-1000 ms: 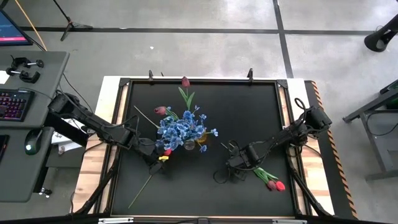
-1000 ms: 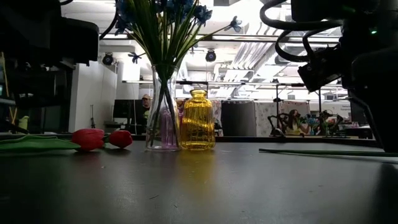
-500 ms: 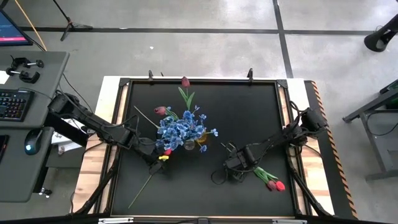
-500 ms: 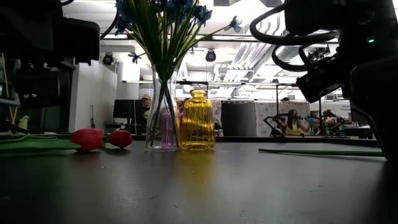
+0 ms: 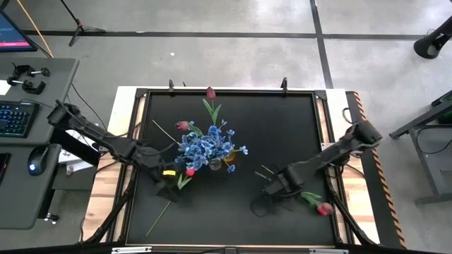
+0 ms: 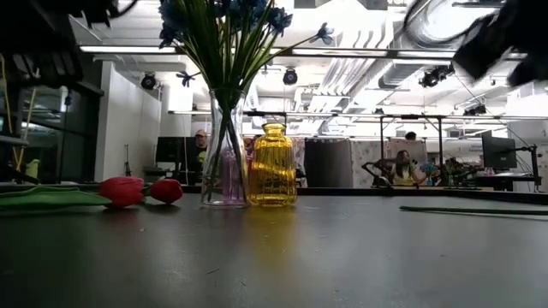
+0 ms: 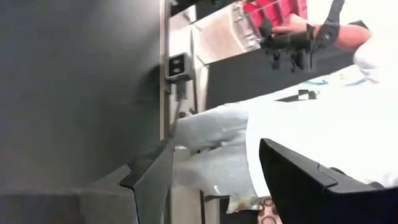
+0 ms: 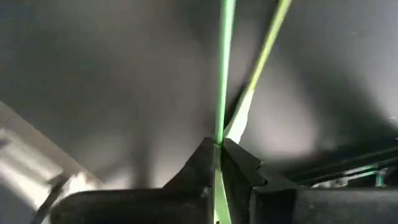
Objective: Sort flowers into vase by color
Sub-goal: Put the dark red flower into the pink vase
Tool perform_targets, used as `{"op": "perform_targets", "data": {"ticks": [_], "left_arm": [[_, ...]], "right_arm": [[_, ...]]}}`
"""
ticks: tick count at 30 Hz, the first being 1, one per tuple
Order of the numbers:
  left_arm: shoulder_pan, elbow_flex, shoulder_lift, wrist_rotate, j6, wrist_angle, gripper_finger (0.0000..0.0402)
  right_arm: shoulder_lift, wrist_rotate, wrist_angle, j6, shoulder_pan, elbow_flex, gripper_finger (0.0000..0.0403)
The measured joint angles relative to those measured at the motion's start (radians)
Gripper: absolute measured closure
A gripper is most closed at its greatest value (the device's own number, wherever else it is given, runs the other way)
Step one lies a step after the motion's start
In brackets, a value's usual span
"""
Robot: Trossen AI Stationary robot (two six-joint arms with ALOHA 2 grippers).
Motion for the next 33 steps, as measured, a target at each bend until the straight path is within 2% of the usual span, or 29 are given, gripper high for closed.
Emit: {"op": "perform_targets", "data": {"ticks": [4, 8, 11, 14, 19, 23, 27, 29, 33], "left_arm": [[-0.014, 0.000, -0.043, -0.051, -0.032, -0.015, 0.0174], [-0.028, 0.007, -0.014, -0.075, -0.039, 0.001, 0.0174], [-0.048, 0.054, 0.058, -0.080, -0.015, -0.005, 0.0174], [-0.068, 0.151, 0.167, -0.100, 0.044, -0.001, 0.0174], [-0.073, 0.350, 0.355, -0.148, 0.191, -0.001, 0.0174], [-0.042, 0.491, 0.500, -0.230, 0.230, -0.002, 0.0174], [-0.031, 0.615, 0.652, -0.248, 0.234, 0.001, 0.0174], [-0.035, 0.671, 0.729, -0.219, 0.172, 0.025, 0.0174], [-0.062, 0.744, 0.849, -0.151, -0.071, 0.204, 0.0174]], "right_arm": [[-0.085, -0.003, -0.082, -0.141, 0.037, 0.070, 0.0400], [-0.139, 0.036, -0.130, -0.385, 0.077, 0.109, 0.0402], [-0.145, 0.072, -0.130, -0.608, 0.087, 0.107, 0.0402], [-0.133, 0.118, -0.110, -0.855, 0.092, 0.107, 0.0402], [-0.099, 0.291, -0.003, -1.125, 0.092, 0.107, 0.0402], [-0.067, 0.401, 0.133, -1.274, 0.091, 0.107, 0.0403], [-0.031, 0.463, 0.269, -1.361, 0.091, 0.107, 0.0403], [-0.016, 0.479, 0.295, -1.372, 0.091, 0.107, 0.0403], [-0.001, 0.483, 0.290, -1.387, 0.095, 0.107, 0.0403]]}}
